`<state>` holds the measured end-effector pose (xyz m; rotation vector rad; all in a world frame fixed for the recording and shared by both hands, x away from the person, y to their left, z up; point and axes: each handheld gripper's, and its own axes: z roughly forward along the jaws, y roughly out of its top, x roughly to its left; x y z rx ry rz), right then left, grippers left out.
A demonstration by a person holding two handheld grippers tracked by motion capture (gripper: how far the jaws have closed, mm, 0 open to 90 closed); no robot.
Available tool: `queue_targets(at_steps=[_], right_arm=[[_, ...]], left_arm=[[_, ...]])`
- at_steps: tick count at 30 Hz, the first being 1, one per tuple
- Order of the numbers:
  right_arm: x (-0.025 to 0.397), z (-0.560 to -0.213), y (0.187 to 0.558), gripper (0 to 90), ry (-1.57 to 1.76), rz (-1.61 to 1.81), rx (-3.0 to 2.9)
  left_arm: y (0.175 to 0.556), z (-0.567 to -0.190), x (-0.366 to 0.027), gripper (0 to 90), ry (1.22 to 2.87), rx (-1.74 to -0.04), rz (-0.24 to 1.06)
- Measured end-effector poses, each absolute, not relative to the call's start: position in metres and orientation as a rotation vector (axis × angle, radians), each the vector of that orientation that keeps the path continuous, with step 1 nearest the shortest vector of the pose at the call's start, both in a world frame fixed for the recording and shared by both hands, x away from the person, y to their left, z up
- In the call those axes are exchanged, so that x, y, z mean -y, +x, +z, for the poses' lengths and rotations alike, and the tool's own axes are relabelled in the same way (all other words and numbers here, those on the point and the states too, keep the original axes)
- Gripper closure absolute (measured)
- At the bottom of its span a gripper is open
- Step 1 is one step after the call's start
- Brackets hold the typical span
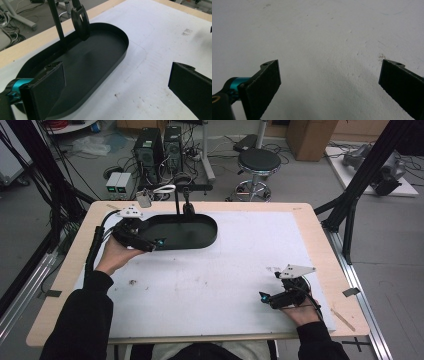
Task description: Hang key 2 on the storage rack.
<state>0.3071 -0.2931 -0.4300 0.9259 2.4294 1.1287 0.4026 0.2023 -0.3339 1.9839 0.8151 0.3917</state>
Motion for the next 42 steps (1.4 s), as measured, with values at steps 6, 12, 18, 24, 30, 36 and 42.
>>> queue_targets(at_steps=[6, 12, 18, 24, 30, 36, 42], right_arm=[[0.293, -0.430, 0.308, 3.1, 0.925, 1.128, -2.429], [0.293, -0.430, 0.308, 3.1, 0.921, 1.128, -2.428], [0.293, -0.430, 0.307, 3.1, 0.931, 1.128, -2.427], [0.292, -0.430, 0.308, 3.1, 0.923, 1.126, -2.428], [0.292, -0.431, 0.310, 3.1, 0.931, 1.124, -2.433], [0.291, -0.431, 0.309, 3.1, 0.926, 1.123, -2.432], [0.291, -0.431, 0.310, 3.1, 0.926, 1.121, -2.432]], left_arm=[[0.391, -0.339, -0.211, 1.7, 1.991, -0.818, 0.393], [0.382, -0.341, -0.218, 1.7, 1.988, -0.820, 0.399], [0.370, -0.346, -0.223, 1.7, 2.006, -0.810, 0.412], [0.355, -0.354, -0.231, 1.7, 1.986, -0.806, 0.460], [0.341, -0.368, -0.243, 1.7, 1.992, -0.829, 0.464], [0.328, -0.376, -0.253, 2.5, 1.974, -0.843, 0.486], [0.312, -0.385, -0.261, 2.5, 1.998, -0.822, 0.479]])
